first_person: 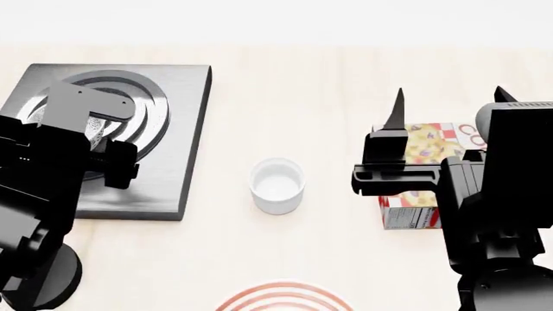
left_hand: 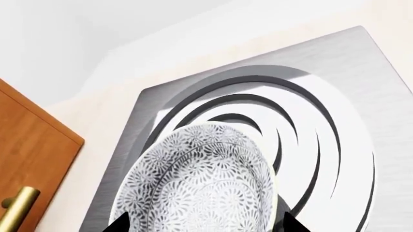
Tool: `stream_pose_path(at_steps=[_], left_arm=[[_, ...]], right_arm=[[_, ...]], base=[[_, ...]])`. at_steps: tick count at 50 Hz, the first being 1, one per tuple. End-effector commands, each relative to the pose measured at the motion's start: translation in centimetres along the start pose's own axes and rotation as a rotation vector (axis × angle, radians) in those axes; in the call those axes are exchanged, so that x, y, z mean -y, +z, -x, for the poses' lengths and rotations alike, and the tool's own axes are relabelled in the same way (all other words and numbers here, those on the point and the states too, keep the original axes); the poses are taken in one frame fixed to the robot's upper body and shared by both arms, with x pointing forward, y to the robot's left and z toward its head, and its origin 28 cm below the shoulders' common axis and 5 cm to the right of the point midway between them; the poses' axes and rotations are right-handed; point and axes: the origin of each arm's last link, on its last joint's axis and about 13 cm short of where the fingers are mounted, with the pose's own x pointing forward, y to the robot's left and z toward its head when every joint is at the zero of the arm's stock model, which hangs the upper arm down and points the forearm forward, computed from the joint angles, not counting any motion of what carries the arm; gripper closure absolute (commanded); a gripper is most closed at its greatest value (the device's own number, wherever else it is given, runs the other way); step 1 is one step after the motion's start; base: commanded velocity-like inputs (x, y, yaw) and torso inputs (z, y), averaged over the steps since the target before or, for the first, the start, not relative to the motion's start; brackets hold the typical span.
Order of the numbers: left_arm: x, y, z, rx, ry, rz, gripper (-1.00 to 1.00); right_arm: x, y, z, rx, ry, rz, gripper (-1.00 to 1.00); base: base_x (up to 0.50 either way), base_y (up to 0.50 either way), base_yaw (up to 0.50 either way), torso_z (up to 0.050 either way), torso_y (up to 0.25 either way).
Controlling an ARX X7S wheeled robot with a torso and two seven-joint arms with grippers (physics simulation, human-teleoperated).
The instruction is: Pick the akita bowl on the stove and place it on the plate.
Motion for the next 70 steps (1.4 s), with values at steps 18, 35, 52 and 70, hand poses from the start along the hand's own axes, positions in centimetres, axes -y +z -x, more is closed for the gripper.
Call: stream_pose_path(at_steps=[18, 35, 52, 70], left_arm=[[0.8, 0.2, 0.2, 0.008, -0.072, 0.042, -1.0], [1.1, 0.4, 0.6, 0.019, -0.114, 0.034, 1.0], [0.7, 1.1, 0.3, 0.043, -0.043, 0.089, 1.0], [-1.4, 6.4, 4.7, 0.403, -0.229, -0.106, 1.0]], right_arm=[[0.1, 0.1, 0.0, 0.006, -0.013, -0.011, -1.0], [0.2, 0.0, 0.0, 0.005, -0.014, -0.013, -1.0], [0.2, 0.1, 0.0, 0.004, -0.016, -0.013, -1.0], [0.2, 0.0, -0.1, 0.004, -0.016, -0.011, -1.0]], base=[[0.0, 0.0, 0.0, 0.0, 0.0], [0.0, 0.0, 0.0, 0.0, 0.0], [0.0, 0.0, 0.0, 0.0, 0.0], [0.0, 0.0, 0.0, 0.0, 0.0]])
